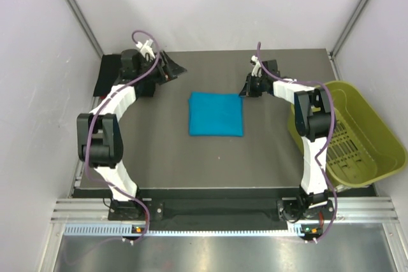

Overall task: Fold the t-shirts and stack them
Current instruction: Neatly place the folded tshirt to the corner

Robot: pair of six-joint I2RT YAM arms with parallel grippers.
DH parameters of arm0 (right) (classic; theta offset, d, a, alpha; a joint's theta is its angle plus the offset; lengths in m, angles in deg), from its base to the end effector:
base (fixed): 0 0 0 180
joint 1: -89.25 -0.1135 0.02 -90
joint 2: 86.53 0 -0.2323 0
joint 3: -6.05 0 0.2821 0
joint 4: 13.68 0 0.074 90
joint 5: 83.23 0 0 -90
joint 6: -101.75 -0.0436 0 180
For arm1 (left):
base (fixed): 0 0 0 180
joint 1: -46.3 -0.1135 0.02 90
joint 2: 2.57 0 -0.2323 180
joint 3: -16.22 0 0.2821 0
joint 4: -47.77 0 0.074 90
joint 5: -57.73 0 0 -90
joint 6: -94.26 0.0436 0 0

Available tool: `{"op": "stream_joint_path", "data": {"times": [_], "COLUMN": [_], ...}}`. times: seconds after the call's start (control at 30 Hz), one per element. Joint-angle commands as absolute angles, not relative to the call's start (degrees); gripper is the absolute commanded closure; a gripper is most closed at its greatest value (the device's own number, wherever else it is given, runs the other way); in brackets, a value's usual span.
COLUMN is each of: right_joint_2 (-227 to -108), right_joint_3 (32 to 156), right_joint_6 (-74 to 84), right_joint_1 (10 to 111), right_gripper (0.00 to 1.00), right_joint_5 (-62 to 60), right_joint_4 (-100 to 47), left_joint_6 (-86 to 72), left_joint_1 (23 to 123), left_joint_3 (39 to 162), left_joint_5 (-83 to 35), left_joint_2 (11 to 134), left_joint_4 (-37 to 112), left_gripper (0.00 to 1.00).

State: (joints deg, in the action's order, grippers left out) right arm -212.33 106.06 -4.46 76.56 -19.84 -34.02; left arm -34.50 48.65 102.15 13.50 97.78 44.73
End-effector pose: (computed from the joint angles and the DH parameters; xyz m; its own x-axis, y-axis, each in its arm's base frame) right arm 0.4720 0.1263 0.0977 -0.8147 0.0724 -0.5753 -0.2831 0.8163 0.5035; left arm 0.4329 -0.0490 0.2404 -0.6792 -0.4092 -0.6093 0.3672 0.5293 -0.7649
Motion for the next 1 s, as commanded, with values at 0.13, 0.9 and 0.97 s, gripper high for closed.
{"op": "stream_joint_path", "data": {"times": [0.13, 0.9, 0.97], "right_joint_2": [-208.17, -208.17, -207.91], "right_joint_3": [104.82, 104.29, 104.03], "right_joint_6": [-4.16, -4.78, -4.69], "right_joint_1": [77.73, 77.73, 77.65], "right_gripper": [1.0, 1.0, 1.0], "right_joint_5": [-18.72, -19.51, -19.51], "right_joint_4": [-31.24, -30.45, -30.45], "left_joint_6": [-20.96, -21.05, -20.96], "left_joint_1": [51.4, 59.13, 59.13], "left_joint_3": [111.91, 107.51, 107.6], "left_joint_5": [4.2, -4.06, -5.11], "left_joint_2": [108.42, 119.42, 119.68], "left_joint_4": [17.74, 21.69, 21.17], "left_gripper": [0.38, 0.35, 0.36]}}
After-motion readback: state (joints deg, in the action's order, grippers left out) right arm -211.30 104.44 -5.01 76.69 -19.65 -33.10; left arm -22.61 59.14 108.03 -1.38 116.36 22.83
